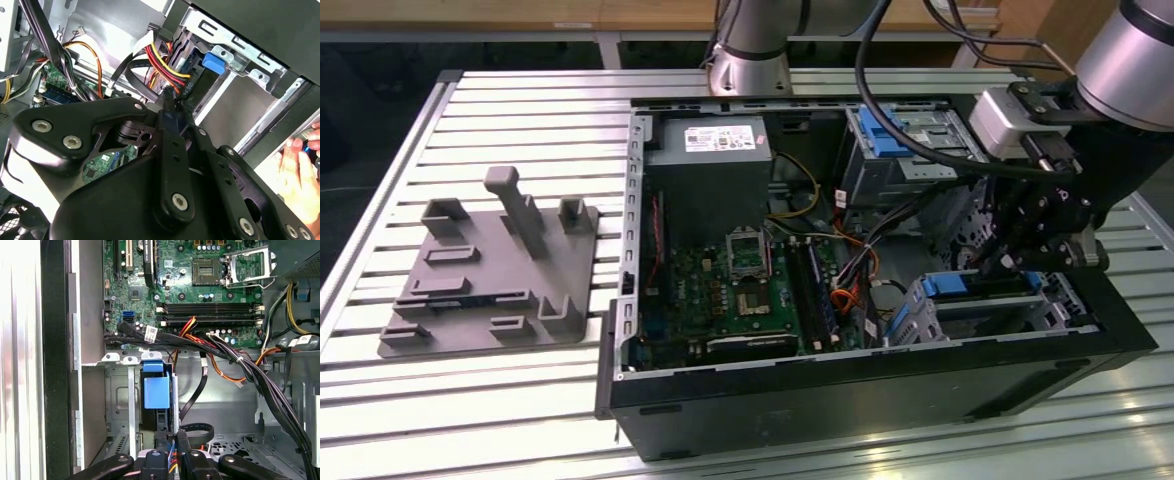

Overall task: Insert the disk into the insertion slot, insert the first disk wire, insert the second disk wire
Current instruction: 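Insert the second disk wire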

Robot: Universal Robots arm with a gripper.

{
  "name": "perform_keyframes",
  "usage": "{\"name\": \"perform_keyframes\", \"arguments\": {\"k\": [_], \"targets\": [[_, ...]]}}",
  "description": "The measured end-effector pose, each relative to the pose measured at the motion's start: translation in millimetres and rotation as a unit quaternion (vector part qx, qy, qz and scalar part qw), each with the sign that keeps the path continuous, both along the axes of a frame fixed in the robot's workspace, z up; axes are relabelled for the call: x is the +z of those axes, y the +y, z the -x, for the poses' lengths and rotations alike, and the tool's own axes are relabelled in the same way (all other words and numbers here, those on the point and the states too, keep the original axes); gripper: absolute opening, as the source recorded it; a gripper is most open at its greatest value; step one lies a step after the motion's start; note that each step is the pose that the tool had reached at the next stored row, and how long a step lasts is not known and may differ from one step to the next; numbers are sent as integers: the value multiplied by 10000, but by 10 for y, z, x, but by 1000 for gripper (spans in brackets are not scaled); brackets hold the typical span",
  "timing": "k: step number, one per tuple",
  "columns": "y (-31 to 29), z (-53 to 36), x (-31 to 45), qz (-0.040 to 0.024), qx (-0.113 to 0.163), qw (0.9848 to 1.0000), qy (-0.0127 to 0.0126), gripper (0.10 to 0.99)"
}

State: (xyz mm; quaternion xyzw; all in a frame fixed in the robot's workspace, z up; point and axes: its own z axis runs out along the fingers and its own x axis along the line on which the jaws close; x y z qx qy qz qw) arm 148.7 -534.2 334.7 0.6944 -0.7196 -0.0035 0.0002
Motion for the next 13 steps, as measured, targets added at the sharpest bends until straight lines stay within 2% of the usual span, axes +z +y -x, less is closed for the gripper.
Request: {"name": "perform_keyframes", "arguments": {"k": [13], "targets": [[-2, -11, -29, 1, 0, 10000, 0, 196]]}}
